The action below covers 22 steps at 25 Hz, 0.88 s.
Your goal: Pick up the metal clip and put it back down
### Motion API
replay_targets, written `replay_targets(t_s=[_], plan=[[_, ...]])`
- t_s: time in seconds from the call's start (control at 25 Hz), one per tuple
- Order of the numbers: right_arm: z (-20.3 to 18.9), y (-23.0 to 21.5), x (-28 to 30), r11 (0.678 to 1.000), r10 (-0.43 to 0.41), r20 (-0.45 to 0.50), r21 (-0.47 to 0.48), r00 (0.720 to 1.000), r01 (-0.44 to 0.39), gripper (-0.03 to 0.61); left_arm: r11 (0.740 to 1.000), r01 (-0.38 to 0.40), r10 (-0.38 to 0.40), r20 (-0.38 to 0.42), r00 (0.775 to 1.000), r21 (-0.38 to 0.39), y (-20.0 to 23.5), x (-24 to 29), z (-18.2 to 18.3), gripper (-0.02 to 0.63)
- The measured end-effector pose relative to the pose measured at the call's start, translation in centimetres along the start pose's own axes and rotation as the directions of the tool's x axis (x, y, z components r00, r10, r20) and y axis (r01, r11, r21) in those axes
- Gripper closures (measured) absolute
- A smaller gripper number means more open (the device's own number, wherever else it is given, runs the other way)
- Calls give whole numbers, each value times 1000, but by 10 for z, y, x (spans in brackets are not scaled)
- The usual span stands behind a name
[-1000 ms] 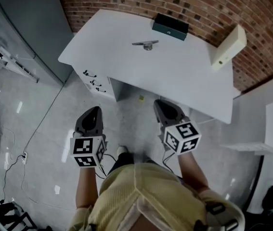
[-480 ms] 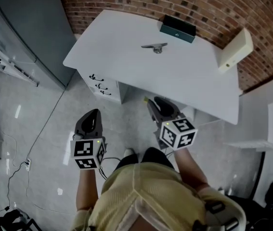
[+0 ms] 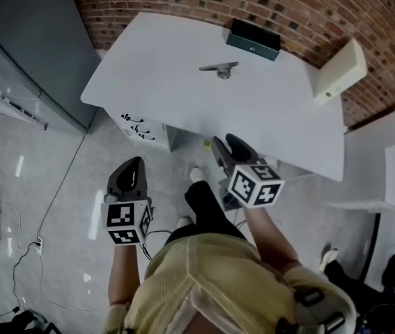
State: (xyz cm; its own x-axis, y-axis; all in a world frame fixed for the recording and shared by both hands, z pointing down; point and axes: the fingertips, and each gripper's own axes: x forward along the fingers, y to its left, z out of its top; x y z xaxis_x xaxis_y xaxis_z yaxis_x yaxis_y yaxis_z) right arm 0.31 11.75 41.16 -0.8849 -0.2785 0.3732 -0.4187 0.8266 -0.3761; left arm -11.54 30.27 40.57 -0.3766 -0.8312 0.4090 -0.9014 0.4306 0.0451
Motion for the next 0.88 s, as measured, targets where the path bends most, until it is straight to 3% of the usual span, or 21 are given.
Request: replay_targets(t_s=[0.4,0.88], plan=[[50,-56,90,998,-45,-3,45,999,45,426,999,-31,30,-37,999,-40,22,92,30,611],[88,-129,176,990,-78,-61,113,995,85,426,999,-37,36,-52,998,-28,23,206,73,611]])
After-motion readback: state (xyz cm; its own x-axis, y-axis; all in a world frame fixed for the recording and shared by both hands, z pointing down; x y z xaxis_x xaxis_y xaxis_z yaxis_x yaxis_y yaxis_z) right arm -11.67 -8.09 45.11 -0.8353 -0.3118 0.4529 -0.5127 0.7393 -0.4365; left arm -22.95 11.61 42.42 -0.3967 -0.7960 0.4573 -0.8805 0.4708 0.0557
